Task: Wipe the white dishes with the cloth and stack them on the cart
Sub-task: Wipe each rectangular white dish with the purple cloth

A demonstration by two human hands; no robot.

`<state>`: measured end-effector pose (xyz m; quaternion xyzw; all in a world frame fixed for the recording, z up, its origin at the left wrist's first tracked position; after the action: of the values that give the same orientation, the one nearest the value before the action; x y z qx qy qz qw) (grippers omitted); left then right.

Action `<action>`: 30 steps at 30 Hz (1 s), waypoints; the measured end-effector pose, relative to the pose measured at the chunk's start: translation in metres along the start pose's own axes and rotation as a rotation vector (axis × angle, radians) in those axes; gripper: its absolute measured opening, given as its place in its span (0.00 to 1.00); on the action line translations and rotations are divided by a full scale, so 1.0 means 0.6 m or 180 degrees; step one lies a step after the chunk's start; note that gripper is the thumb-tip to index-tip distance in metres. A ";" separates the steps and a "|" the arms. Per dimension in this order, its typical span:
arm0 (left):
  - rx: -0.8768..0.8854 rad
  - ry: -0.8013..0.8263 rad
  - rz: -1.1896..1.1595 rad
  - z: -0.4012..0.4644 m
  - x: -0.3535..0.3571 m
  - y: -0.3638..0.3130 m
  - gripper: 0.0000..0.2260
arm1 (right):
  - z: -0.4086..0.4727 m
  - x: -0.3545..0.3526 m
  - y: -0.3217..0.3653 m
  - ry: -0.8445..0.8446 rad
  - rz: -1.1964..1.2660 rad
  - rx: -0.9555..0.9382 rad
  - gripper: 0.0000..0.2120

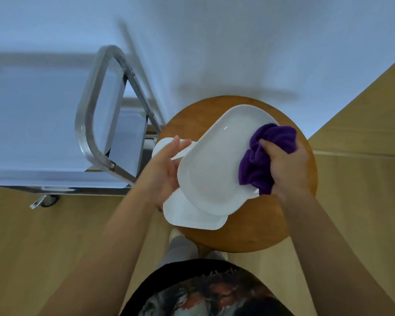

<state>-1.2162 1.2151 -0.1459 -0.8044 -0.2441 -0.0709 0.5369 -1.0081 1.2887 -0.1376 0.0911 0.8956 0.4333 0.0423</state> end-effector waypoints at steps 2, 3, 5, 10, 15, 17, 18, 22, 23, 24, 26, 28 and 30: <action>-0.0353 0.0343 0.0423 0.007 0.003 -0.014 0.21 | -0.002 0.017 0.013 0.0218 -0.0402 -0.0108 0.23; -0.0501 0.0405 0.0589 0.010 0.009 -0.015 0.19 | -0.003 0.026 0.015 0.0272 -0.0524 -0.0142 0.24; -0.0561 0.0279 0.0740 0.012 0.020 -0.012 0.17 | -0.003 0.037 0.019 0.0244 -0.0578 -0.0257 0.28; -0.0265 -0.0078 0.0037 0.012 0.028 0.000 0.22 | -0.029 0.048 -0.011 0.0318 -0.0931 -0.0715 0.33; 0.0083 -0.0208 0.0041 0.022 0.008 -0.017 0.23 | -0.068 0.050 -0.086 0.0810 -0.1211 -0.0347 0.31; 0.0058 -0.0159 0.0319 0.016 0.000 -0.015 0.23 | -0.069 0.028 -0.063 0.0617 -0.1535 -0.0529 0.27; 0.0062 -0.0173 0.0415 0.012 -0.004 -0.014 0.22 | -0.068 0.014 -0.039 0.0343 -0.1653 -0.0814 0.27; 0.0115 -0.0068 0.0593 -0.003 0.000 -0.007 0.26 | -0.086 0.021 0.067 -0.0195 -0.1942 -0.2353 0.29; 0.0096 -0.0010 0.0576 -0.006 0.006 -0.005 0.28 | -0.085 0.043 0.077 -0.0141 -0.2465 -0.2700 0.30; 0.0089 0.0034 0.0574 -0.009 0.013 -0.003 0.28 | -0.081 0.066 0.077 -0.0082 -0.3001 -0.2986 0.30; 0.0171 -0.0004 0.0582 -0.008 0.023 -0.004 0.26 | -0.078 0.101 0.057 0.0173 -0.3473 -0.3115 0.30; 0.0268 -0.0086 0.0401 -0.004 0.028 -0.012 0.21 | -0.092 0.128 0.024 0.0628 -0.3284 -0.3066 0.30; 0.0307 -0.0147 0.0085 -0.003 0.025 -0.015 0.21 | -0.120 0.146 -0.021 0.1033 -0.3140 -0.3056 0.31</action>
<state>-1.2070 1.2208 -0.1322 -0.7822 -0.2489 -0.0332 0.5702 -1.1069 1.2435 -0.1024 -0.4199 0.5373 0.7188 0.1352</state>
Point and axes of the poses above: each hand's wrist, its own z-axis towards the middle knuckle, its own x-axis out of the palm, y = z × x, the point moved 4 cm from there along z, towards the middle knuckle, and after that the axes turned 11 degrees about x, right-handed, at the moved point
